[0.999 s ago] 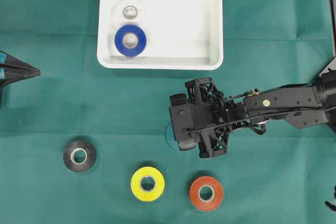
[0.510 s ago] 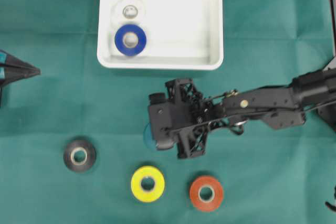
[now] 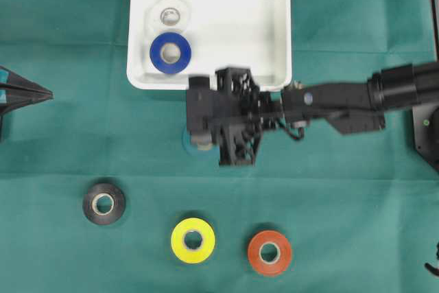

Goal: Put the tape into the white case with the right arm.
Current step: 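Carry the teal roll into the tray's upper area and release it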

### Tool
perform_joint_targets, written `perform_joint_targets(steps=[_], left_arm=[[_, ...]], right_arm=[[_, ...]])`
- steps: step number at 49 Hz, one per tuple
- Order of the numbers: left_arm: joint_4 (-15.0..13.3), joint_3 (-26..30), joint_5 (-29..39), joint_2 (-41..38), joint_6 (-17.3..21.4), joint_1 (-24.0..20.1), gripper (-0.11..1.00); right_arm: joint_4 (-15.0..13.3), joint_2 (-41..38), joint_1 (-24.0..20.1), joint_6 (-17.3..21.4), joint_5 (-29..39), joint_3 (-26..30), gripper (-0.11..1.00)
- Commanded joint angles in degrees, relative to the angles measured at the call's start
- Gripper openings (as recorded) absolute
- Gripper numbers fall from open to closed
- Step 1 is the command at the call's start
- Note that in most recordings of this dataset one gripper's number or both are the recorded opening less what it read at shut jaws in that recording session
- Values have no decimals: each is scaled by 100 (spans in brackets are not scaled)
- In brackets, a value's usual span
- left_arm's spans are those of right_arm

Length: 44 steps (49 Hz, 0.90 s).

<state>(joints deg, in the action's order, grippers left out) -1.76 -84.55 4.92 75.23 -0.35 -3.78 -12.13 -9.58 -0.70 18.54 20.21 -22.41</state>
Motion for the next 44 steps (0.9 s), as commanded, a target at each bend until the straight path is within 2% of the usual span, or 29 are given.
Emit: perform_joint_targets(steps=[1,18,26,33,44], left_arm=[[9,62,-26,-44,9,-26,0],[9,53,-26,-44,9,-26,0],[9,62,-35,-44,9,-26,0],[9,53,-35,-44,18,-26,0],[9,53,-53,-44,18,-26,0]], right_arm=[[-9,229,281,0,18,141,-1],[-105,281,1459,-44,-53,141,-1],[-483,272,1995,-53,-202,141,-1],[-756,229,2347,-44,-475,149,-1],[-756,35,2584,-26,-712,141,-1]])
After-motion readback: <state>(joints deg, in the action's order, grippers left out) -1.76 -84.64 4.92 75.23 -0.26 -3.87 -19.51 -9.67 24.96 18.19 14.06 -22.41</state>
